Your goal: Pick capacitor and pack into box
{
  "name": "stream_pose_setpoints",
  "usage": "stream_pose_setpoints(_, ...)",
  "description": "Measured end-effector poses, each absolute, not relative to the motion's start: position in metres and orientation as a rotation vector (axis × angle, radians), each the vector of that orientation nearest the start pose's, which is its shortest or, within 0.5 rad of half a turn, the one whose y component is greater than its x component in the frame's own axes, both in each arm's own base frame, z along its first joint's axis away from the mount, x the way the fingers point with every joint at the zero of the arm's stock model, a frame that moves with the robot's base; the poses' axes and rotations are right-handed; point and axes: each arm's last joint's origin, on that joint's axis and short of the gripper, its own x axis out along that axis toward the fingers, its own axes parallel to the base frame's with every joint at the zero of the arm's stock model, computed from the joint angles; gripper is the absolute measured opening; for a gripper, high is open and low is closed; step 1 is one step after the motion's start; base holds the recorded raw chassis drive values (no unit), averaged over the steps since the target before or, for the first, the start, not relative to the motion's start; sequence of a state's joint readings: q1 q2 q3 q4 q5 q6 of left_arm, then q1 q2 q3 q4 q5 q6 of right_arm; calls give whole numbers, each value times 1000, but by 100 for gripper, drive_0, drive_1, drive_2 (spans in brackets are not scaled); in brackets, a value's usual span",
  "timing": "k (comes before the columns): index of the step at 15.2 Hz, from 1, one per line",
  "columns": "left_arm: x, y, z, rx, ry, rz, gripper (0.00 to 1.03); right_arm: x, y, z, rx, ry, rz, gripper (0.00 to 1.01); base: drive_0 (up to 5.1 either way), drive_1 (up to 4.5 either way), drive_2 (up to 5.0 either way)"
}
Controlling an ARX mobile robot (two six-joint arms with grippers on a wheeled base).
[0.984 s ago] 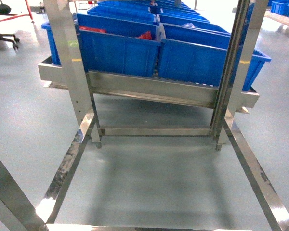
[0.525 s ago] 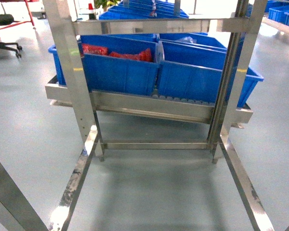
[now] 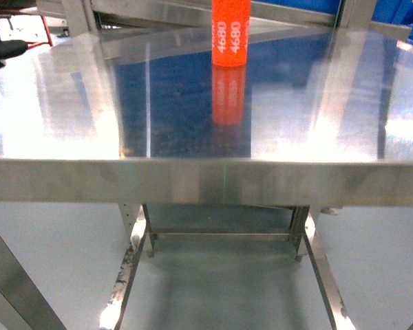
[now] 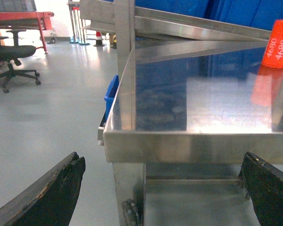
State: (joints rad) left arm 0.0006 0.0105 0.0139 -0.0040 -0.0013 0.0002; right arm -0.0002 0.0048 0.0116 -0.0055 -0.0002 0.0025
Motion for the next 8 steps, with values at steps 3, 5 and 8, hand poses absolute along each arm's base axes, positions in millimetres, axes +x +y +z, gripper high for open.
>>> stream_pose_setpoints(3,98,0,167,0,1,1,98,97,0,167,1,-2,0,98,0,0,0)
stream_pose_setpoints(5,98,0,167,0,0,3,98,97,0,167,2,-1,0,98,0,0,0)
stream_pose_setpoints(8,98,0,167,1,-1,3,98,97,0,167,2,-3,0,98,0,0,0)
